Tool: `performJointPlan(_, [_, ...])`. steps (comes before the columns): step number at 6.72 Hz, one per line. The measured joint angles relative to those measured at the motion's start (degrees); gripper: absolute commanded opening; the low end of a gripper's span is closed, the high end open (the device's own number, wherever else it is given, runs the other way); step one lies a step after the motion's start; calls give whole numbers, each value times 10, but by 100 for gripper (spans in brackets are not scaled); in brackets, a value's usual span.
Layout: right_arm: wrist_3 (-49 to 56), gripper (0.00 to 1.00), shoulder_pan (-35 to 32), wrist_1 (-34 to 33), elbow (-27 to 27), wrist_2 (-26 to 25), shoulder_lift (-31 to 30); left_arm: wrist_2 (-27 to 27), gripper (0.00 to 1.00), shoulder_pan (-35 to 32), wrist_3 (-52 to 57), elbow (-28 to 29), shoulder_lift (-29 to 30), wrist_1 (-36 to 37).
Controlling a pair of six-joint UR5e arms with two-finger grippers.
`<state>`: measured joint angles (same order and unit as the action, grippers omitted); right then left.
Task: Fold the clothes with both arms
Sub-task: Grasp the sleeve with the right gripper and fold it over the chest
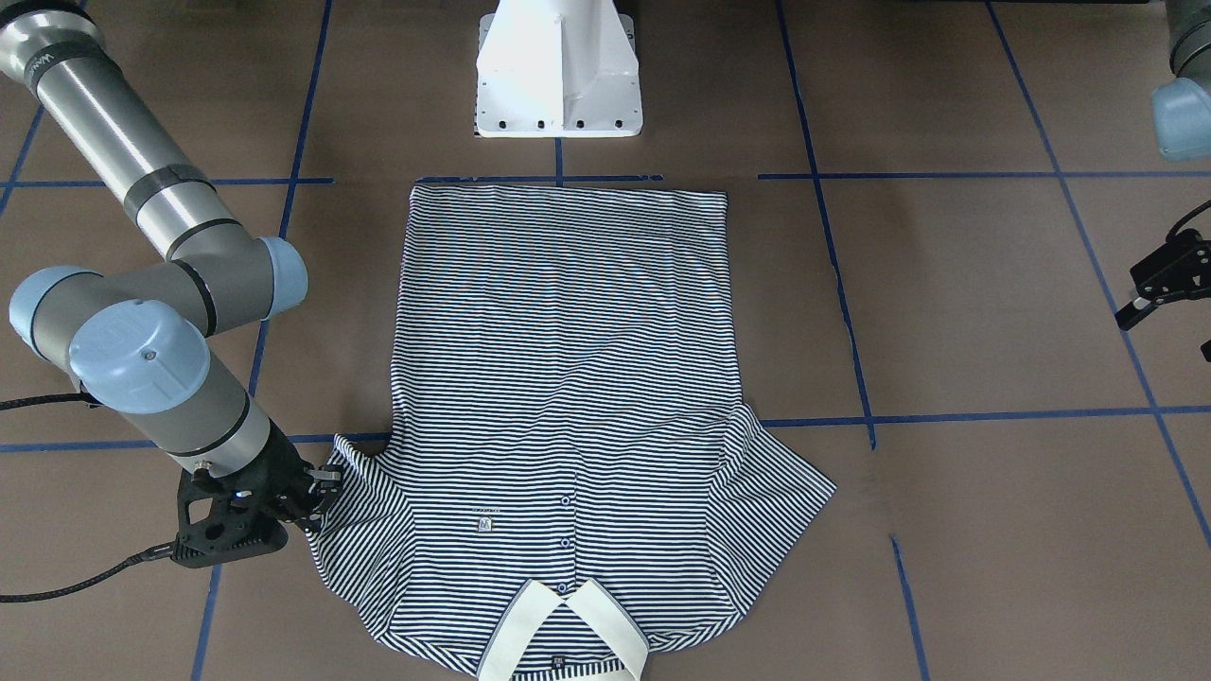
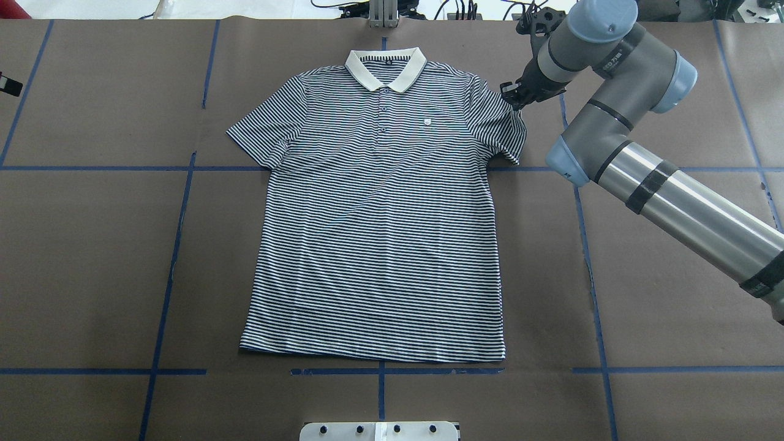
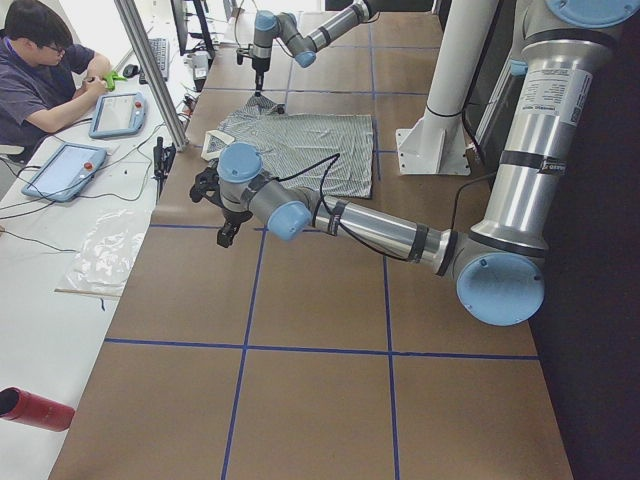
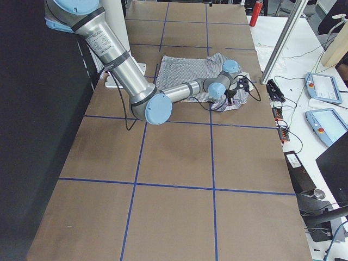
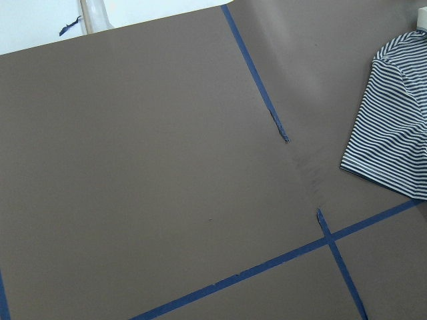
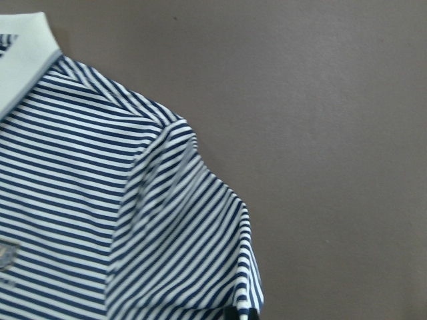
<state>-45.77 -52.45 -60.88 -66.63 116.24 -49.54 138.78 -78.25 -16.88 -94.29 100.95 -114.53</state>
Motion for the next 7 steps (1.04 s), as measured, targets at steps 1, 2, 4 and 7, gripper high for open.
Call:
performJointPlan(1, [0,0,6,-2,-8,-1,10,0,100,0,0,2,1,0])
performJointPlan(2, [0,0,18,-9,-3,-17,26,0,100,0,0,7,3,-2])
performJointPlan(4, [-7,0,44,-24,67,-77,98,-1,100,0,2,23,11,-7])
performJointPlan(7, [-29,75,77,-25,177,-157,187,-2,100,0,3,33,18,-8])
